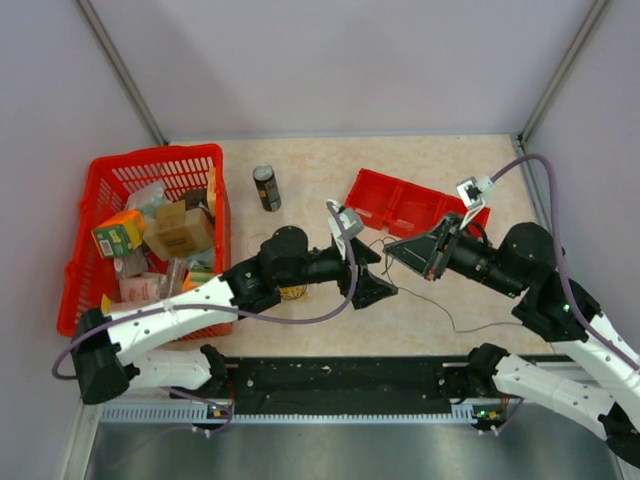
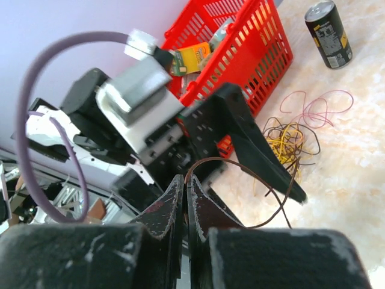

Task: Untangle the cables

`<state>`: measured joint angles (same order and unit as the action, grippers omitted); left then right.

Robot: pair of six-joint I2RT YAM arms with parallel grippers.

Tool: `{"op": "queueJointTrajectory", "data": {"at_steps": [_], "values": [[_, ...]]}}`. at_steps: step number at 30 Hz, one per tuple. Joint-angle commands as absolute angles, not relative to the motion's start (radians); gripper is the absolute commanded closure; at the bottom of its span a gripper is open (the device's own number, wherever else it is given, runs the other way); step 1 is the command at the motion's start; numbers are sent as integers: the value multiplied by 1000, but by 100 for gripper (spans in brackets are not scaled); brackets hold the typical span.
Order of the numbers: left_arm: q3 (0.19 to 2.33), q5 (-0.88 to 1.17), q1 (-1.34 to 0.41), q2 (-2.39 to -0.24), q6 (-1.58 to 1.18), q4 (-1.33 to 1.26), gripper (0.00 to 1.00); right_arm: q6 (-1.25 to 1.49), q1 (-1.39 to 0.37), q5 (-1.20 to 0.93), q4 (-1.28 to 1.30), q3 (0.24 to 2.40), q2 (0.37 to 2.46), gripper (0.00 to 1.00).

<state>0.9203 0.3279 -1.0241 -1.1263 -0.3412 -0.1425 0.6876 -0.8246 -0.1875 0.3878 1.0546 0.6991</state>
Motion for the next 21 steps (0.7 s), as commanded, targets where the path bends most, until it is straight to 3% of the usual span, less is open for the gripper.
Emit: {"op": "queueJointTrajectory", "data": {"at_steps": [1, 3, 7, 8, 10, 12, 15, 18, 21], "values": [[1000, 368, -1069, -1199, -360, -333, 5, 715, -836, -216, 325, 1052, 667, 100], [1026, 357, -1071, -1238, -367, -330, 15, 716, -835, -218, 322, 1046, 658, 100], [1010, 165, -1071, -1232, -359, -304, 64, 718, -835, -192, 337, 1025, 624, 100], [991, 128, -1069, -1215, -359, -317, 82, 722, -836, -183, 339, 1008, 615, 100], [950, 89, -1068, -1187, -356, -351, 100, 742, -836, -175, 333, 976, 598, 100], [934, 65, -1069, -1169, -353, -373, 100, 755, -836, -190, 318, 948, 592, 97], [937, -38, -1068, -1125, -321, -312, 100, 730, -836, -181, 345, 931, 586, 81], [934, -193, -1052, -1042, -296, -163, 100, 671, -836, -56, 490, 948, 546, 40], [930, -293, -1014, -950, -258, -5, 100, 655, -836, 83, 626, 937, 511, 20]]}}
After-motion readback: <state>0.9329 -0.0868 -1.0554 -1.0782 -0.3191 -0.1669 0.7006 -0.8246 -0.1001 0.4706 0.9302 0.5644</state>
